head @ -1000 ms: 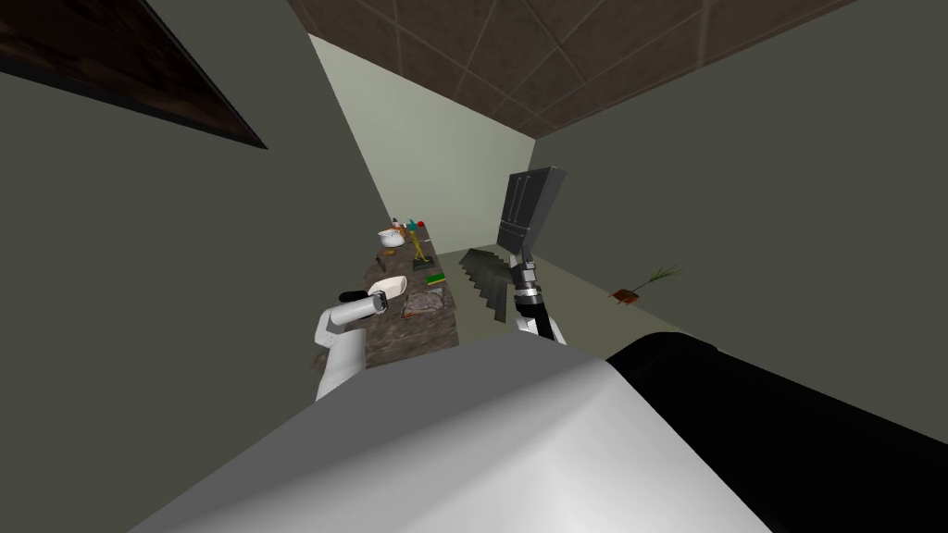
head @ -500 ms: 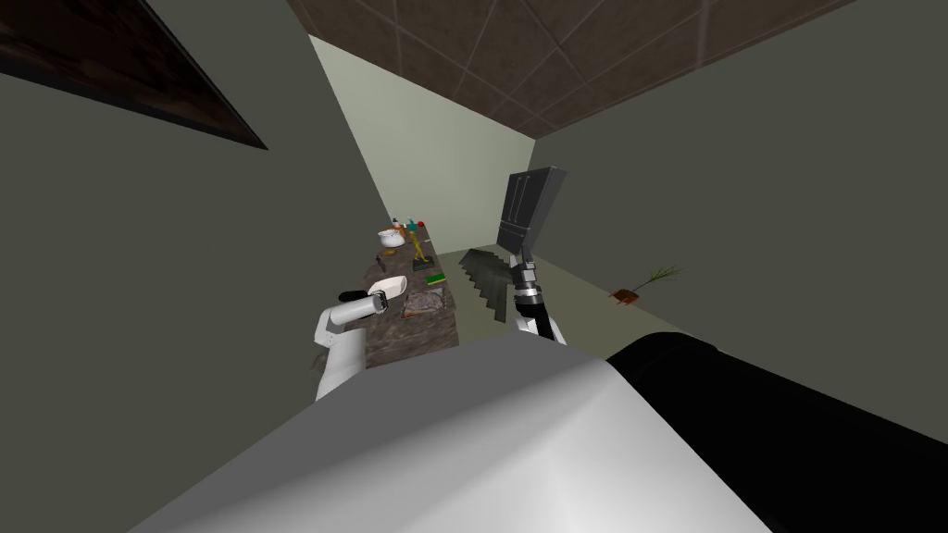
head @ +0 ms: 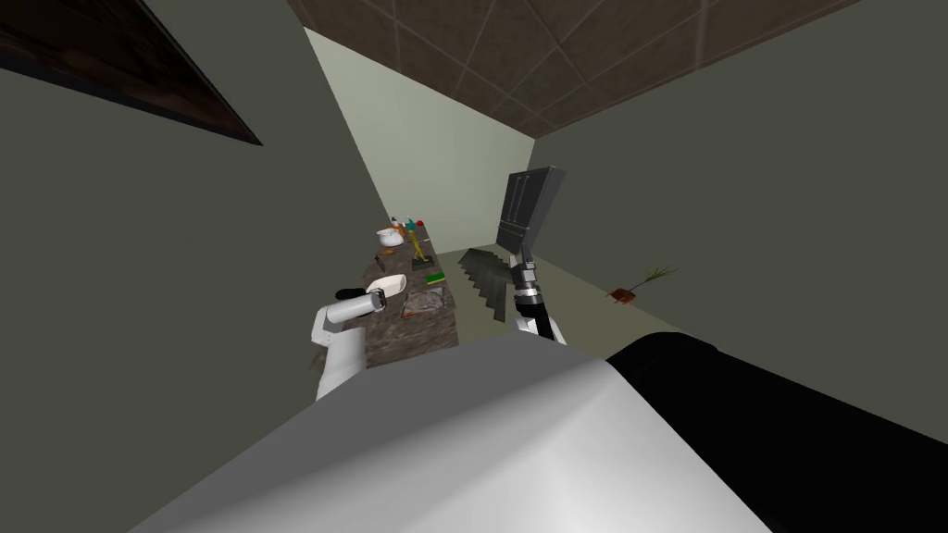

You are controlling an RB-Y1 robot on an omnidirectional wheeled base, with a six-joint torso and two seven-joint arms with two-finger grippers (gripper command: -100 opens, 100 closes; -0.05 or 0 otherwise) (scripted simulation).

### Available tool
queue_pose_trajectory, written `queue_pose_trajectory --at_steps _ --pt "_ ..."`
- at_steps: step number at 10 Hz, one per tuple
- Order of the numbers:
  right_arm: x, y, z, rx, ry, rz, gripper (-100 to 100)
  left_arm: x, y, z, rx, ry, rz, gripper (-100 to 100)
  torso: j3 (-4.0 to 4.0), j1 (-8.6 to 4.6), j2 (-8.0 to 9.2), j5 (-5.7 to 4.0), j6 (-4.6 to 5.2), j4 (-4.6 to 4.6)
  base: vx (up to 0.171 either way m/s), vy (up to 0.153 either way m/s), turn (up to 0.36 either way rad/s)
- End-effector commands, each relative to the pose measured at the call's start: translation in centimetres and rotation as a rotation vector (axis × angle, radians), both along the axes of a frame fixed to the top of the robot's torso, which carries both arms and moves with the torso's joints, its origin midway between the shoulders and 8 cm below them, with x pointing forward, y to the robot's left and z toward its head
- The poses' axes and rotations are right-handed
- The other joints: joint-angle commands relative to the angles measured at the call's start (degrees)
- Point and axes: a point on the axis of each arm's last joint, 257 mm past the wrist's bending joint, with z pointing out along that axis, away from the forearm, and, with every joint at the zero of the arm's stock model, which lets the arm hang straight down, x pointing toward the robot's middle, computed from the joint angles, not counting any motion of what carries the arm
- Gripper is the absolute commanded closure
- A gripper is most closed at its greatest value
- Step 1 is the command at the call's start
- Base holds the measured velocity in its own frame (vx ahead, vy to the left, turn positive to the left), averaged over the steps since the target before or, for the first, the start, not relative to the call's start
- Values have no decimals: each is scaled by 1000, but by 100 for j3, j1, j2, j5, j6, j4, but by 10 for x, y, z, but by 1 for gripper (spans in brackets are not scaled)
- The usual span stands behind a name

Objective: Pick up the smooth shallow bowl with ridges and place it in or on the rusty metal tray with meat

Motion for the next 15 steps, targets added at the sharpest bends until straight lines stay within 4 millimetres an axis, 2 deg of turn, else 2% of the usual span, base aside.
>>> queue_pose_trajectory --at_steps 1,5,9,12,15 --pt "0 0 0 0 0 0 0 9 6 22 13 -37 14 100 0 0 0 0 0 0 -64 -67 -13" --pt "0 0 0 0 0 0 0 17 13 78 36 -114 62 100 20 -37 31 -10 1 9 -75 -98 -29" --pt "0 0 0 0 0 0 0 14 20 116 50 -155 102 100 21 -47 31 -14 3 11 -54 -111 -58" --pt "0 0 0 0 0 0 0 5 22 124 49 -143 107 100 10 -55 11 -17 4 8 2 -117 -65" --pt "0 0 0 0 0 0 0 -6 18 118 36 -107 98 100 10 -39 11 -11 -1 7 1 -93 -6"
